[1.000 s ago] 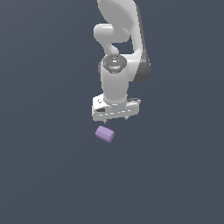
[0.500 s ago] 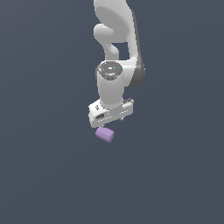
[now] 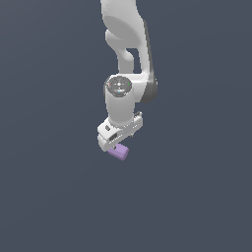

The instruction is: Pick up the object and move it to a goal position.

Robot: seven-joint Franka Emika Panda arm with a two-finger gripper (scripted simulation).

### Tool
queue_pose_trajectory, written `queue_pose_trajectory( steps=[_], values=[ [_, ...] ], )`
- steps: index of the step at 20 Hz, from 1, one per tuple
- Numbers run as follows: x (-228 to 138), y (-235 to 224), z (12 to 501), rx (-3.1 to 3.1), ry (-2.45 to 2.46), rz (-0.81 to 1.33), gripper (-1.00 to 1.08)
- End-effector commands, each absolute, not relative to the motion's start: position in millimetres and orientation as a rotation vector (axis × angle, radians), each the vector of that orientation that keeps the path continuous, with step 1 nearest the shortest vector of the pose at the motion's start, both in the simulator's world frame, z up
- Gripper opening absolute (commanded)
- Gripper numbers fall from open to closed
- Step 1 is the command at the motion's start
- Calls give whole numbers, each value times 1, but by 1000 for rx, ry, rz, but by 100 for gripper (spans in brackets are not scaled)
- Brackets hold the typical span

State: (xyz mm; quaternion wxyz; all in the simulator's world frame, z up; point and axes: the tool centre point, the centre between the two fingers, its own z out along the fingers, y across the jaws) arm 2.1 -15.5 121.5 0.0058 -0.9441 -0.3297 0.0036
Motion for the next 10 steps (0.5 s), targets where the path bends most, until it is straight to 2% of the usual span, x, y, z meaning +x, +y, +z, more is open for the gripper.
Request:
queue_pose_trajectory(
  steps=[1,10],
  values=[
    [3,-19,116,-2921,-1132,9,100],
    [4,-32,100,-2787,-1444,4,100]
  ],
)
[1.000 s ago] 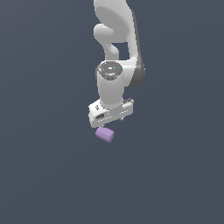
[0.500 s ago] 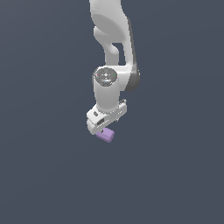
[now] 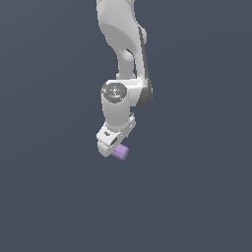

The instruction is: Pick up the object and move it to a goal position.

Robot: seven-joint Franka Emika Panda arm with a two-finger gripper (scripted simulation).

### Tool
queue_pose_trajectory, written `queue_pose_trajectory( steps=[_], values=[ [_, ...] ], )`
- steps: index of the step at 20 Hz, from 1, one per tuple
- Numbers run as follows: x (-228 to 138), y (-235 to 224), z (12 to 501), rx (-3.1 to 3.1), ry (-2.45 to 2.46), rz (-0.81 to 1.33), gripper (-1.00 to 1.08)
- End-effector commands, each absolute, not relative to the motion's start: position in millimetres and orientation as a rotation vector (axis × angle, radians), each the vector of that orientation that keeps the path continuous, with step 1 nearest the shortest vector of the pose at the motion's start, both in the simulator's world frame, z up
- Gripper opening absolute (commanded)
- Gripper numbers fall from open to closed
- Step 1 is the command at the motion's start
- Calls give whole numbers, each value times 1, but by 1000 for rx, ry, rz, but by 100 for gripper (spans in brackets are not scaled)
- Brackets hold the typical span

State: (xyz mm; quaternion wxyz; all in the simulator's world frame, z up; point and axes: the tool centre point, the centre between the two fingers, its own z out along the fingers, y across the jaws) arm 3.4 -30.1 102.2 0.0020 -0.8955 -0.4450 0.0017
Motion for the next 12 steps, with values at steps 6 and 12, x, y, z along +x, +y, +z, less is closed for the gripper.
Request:
queue_pose_trajectory(
  steps=[6,12],
  values=[
    [4,-37,93,-2721,-1568,1,100],
    [4,-39,90,-2690,-1623,0,100]
  ],
)
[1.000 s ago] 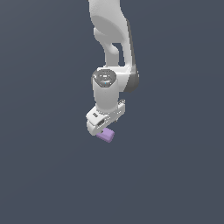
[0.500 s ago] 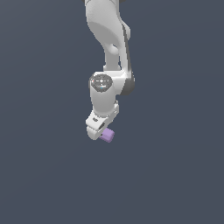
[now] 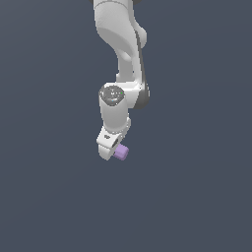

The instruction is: Pick up the object and move it to a goal position.

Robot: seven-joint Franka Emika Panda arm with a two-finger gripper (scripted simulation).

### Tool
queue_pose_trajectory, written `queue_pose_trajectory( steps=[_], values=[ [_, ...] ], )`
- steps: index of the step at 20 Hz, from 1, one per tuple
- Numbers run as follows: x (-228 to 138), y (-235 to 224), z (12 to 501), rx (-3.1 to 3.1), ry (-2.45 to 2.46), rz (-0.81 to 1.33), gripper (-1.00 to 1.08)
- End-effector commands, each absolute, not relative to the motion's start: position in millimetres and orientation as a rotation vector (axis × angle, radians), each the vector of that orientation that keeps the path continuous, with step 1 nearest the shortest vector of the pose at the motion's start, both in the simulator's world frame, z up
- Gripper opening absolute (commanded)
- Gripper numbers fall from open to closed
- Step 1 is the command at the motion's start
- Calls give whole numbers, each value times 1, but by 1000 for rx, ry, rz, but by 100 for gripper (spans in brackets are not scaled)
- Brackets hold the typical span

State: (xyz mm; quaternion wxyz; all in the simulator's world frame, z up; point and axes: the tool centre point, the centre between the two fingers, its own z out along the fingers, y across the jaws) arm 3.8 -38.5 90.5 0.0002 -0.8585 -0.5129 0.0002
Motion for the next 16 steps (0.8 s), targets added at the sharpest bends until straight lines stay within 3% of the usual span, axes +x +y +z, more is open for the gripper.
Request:
queue_pose_trajectory(
  steps=[1,16],
  values=[
    [4,-39,90,-2688,-1626,0,100],
    [3,-39,44,-2688,-1627,0,100]
  ],
)
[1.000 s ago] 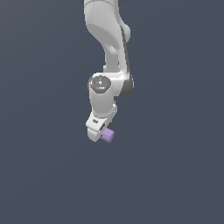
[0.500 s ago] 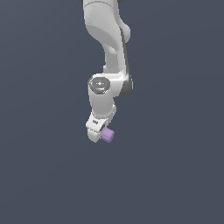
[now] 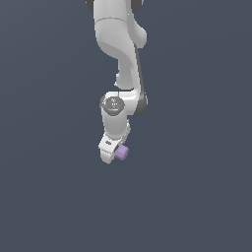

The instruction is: Pick up the object and move it to a goal position.

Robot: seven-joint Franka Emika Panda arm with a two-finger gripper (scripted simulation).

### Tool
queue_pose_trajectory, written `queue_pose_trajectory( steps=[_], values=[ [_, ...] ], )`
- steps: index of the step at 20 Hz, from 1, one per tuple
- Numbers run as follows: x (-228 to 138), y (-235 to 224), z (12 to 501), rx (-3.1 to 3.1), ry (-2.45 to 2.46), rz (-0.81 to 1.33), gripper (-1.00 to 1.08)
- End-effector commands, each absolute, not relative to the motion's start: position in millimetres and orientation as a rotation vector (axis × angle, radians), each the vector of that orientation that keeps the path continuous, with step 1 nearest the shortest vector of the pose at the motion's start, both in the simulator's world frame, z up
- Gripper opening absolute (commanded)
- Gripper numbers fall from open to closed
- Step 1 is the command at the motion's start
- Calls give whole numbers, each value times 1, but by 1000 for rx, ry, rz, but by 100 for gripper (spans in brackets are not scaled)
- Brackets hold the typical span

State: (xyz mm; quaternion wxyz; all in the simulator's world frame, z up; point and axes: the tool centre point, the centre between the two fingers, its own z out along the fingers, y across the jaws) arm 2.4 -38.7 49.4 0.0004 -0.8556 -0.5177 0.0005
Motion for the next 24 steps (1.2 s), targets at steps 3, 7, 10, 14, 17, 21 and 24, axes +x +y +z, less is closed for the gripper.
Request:
queue_pose_trajectory(
  steps=[3,7,10,14,17,21,24],
  values=[
    [4,-39,40,-2687,-1628,0,100],
    [4,-39,40,-2687,-1628,0,-100],
    [4,-39,40,-2687,-1628,0,-100],
    [4,-39,40,-2687,-1628,0,-100],
    [5,-38,41,-2689,-1627,-1,-100],
    [11,-31,44,-2689,-1627,-1,-100],
    [19,-21,48,-2689,-1627,-1,-100]
  ],
)
